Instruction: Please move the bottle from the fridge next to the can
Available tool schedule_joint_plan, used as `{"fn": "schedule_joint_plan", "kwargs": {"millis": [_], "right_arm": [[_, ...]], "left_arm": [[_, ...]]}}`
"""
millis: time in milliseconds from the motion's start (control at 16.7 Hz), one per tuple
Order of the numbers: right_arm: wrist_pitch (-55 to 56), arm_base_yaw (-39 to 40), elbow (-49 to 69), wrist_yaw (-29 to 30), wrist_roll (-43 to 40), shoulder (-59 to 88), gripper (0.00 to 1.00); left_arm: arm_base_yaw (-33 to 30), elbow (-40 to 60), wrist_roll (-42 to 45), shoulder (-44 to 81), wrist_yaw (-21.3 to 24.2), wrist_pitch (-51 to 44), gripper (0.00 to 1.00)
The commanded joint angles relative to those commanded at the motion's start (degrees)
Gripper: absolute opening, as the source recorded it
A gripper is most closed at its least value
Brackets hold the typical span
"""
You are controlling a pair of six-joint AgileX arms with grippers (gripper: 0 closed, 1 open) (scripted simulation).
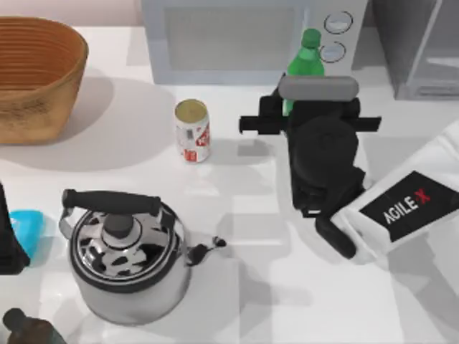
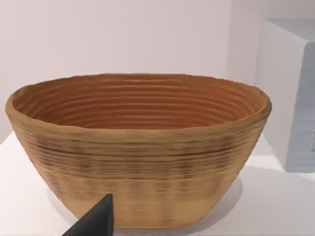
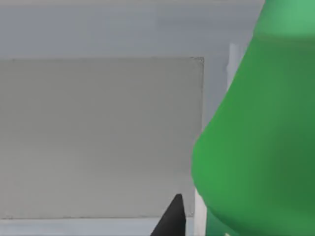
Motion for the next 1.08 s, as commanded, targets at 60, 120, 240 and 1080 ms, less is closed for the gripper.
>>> {"fn": "schedule_joint_plan", "kwargs": {"millis": [60, 120, 240, 1080], "right_arm": [[0.0, 0.0, 0.0, 0.0, 0.0, 0.0, 0.23], [0.0, 0.0, 0.0, 0.0, 0.0, 0.0, 0.3], [0.0, 0.0, 0.0, 0.0, 0.0, 0.0, 0.45], [0.0, 0.0, 0.0, 0.0, 0.0, 0.0, 1.0]], "left_arm": [[0.0, 0.0, 0.0, 0.0, 0.0, 0.0, 1.0], [0.0, 0.0, 0.0, 0.0, 0.0, 0.0, 1.0], [0.0, 0.0, 0.0, 0.0, 0.0, 0.0, 1.0], [0.0, 0.0, 0.0, 0.0, 0.0, 0.0, 1.0]]}}
